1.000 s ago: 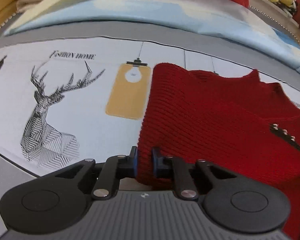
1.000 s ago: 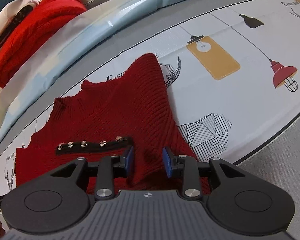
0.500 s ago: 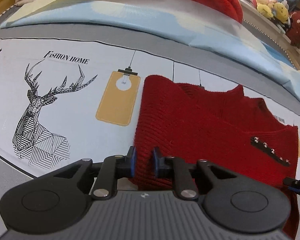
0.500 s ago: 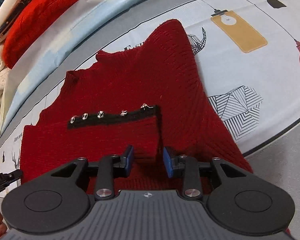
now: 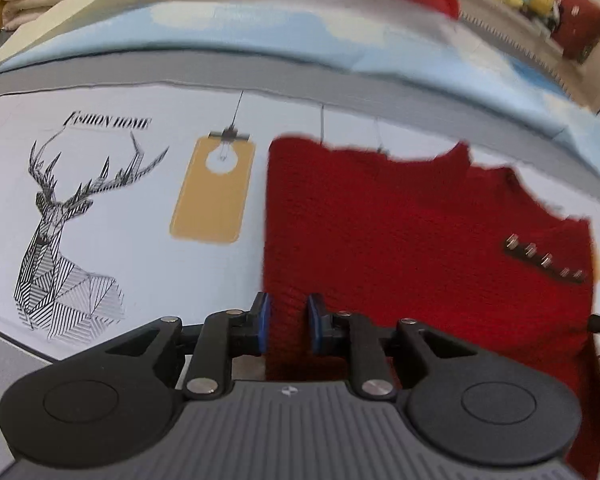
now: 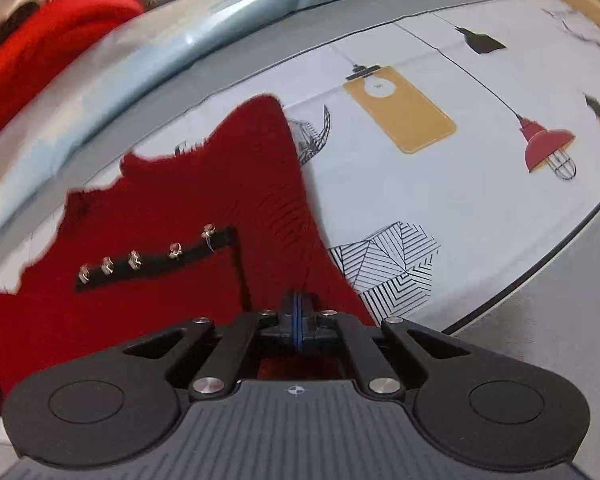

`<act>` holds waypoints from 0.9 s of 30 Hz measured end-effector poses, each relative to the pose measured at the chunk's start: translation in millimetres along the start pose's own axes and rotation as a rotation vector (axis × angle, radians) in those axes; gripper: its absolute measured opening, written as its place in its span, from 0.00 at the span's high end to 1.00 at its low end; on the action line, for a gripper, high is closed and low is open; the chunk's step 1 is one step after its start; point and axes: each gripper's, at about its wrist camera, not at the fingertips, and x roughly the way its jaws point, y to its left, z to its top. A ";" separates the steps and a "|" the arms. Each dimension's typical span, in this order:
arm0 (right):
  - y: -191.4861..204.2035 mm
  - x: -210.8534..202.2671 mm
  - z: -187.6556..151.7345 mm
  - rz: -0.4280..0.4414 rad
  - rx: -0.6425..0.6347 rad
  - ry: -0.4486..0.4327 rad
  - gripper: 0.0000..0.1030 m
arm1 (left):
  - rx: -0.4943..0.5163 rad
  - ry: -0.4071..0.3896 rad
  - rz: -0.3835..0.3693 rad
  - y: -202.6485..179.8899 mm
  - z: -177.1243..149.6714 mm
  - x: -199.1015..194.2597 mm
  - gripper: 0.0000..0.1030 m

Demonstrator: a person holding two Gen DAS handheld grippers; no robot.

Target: Fold small clothes

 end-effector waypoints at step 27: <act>-10.7 -167.1 -23.5 0.162 -0.191 -0.249 0.65 | 0.136 -0.125 0.037 -40.5 -46.5 -102.7 0.68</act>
